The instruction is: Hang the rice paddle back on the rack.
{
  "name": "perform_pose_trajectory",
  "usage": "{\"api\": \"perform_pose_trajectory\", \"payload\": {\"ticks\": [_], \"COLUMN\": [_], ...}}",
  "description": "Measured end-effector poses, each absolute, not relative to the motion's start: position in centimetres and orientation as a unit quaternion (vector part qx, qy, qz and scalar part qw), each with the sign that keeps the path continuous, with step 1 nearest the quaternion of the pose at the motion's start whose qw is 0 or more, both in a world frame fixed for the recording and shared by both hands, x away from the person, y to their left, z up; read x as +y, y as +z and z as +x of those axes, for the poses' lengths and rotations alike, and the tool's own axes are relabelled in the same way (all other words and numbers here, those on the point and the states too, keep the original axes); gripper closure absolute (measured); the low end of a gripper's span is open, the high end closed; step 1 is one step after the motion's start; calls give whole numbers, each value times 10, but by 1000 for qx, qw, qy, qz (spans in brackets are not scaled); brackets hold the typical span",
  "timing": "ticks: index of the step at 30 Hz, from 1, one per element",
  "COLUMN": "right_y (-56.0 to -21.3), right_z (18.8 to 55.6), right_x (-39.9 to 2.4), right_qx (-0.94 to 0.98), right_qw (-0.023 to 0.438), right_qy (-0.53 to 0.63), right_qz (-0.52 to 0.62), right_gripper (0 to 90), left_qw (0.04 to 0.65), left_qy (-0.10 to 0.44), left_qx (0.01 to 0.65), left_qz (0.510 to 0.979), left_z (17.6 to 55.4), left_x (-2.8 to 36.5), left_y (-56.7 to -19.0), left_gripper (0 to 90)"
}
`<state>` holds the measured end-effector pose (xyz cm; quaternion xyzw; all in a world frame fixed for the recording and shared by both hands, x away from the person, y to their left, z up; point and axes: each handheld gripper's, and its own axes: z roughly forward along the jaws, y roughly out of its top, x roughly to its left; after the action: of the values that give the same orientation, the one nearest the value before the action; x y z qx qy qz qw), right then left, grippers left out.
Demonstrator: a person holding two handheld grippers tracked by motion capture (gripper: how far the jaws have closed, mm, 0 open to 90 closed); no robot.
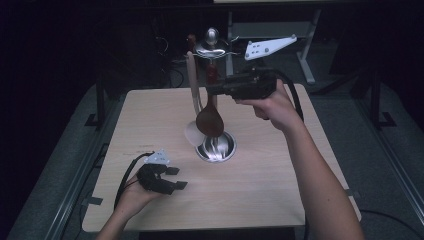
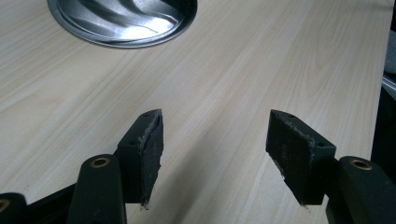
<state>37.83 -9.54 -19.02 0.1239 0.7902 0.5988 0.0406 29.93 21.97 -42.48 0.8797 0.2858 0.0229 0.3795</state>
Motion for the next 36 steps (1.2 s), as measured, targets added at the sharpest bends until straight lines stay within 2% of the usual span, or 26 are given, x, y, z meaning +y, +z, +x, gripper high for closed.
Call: {"api": "perform_pose_trajectory", "payload": {"ticks": [31, 33, 36], "right_y": [-189, -191, -193], "right_z": [402, 403, 403], "right_x": [-99, -99, -102], "right_qx": [781, 782, 777], "right_qw": [18, 20, 19], "right_qy": [608, 606, 611], "right_qz": [140, 145, 149], "right_gripper": [765, 752, 676], "left_qw": [374, 373, 373], "left_qy": [16, 16, 14], "left_qx": [287, 287, 287], "left_qz": [882, 882, 882], "left_z": [300, 300, 299], "left_x": [219, 219, 218], "left_y": [-430, -430, -430], "left_gripper": [366, 366, 366]}}
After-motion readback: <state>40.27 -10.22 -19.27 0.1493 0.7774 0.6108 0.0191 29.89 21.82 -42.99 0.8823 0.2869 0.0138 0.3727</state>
